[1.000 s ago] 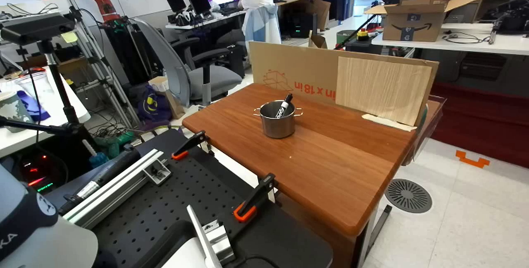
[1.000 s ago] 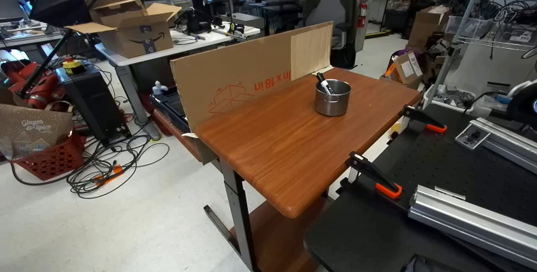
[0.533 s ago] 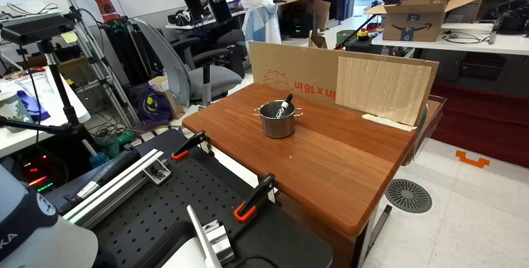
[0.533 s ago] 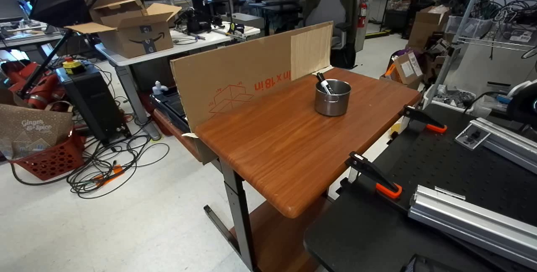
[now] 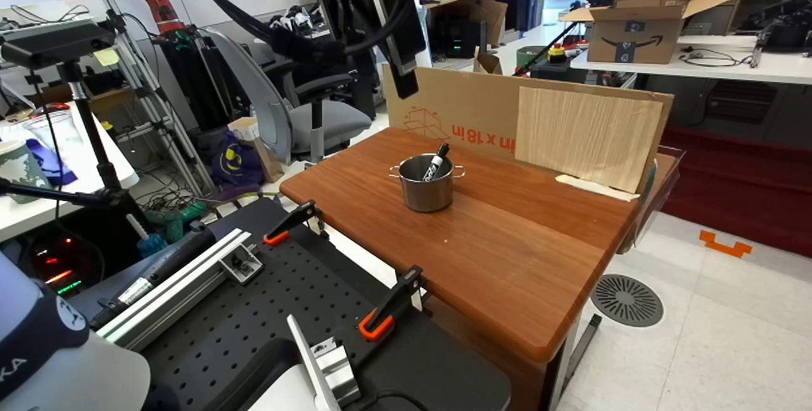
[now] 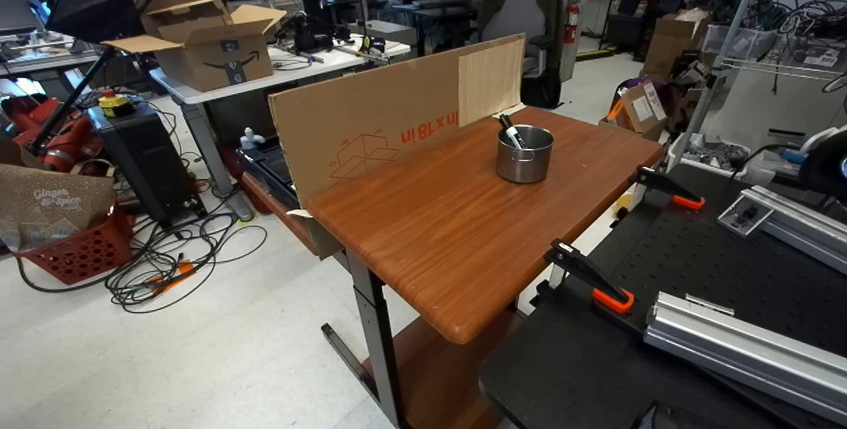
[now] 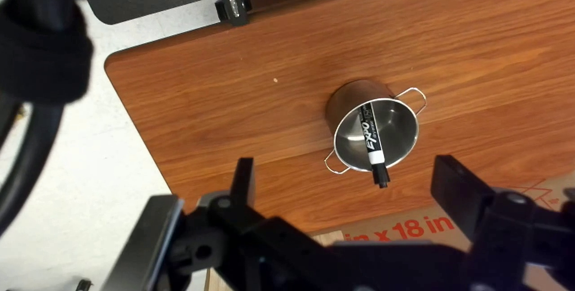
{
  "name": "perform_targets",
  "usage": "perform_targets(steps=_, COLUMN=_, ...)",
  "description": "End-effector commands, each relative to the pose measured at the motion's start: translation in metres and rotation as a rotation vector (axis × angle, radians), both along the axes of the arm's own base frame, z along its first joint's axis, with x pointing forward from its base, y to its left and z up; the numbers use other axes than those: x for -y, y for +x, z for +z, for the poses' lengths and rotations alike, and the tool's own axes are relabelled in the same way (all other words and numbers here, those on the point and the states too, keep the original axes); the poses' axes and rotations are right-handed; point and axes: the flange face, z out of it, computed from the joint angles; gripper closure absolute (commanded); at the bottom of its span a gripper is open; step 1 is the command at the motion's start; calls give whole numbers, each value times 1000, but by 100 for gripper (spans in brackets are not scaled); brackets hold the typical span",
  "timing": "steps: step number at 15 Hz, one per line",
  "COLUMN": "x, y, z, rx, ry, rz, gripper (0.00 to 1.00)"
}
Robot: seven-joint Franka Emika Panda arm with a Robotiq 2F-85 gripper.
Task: Take the marker from the pot and put it on the table
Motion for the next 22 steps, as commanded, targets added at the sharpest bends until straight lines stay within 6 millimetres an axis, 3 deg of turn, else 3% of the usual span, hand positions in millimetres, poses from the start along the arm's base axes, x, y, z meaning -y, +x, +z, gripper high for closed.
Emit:
perform_targets(steps=1, x=2, y=37, z=-22, rx=-30, ry=29, rz=-12, gripper=0)
perform_targets(steps=12, x=-24, y=131, z=-88, rx=-141, ry=30, rz=24, gripper=0)
perform_targets(steps=22, x=-58, y=176, z=-140, rx=-199, ry=39, rz=83, gripper=0)
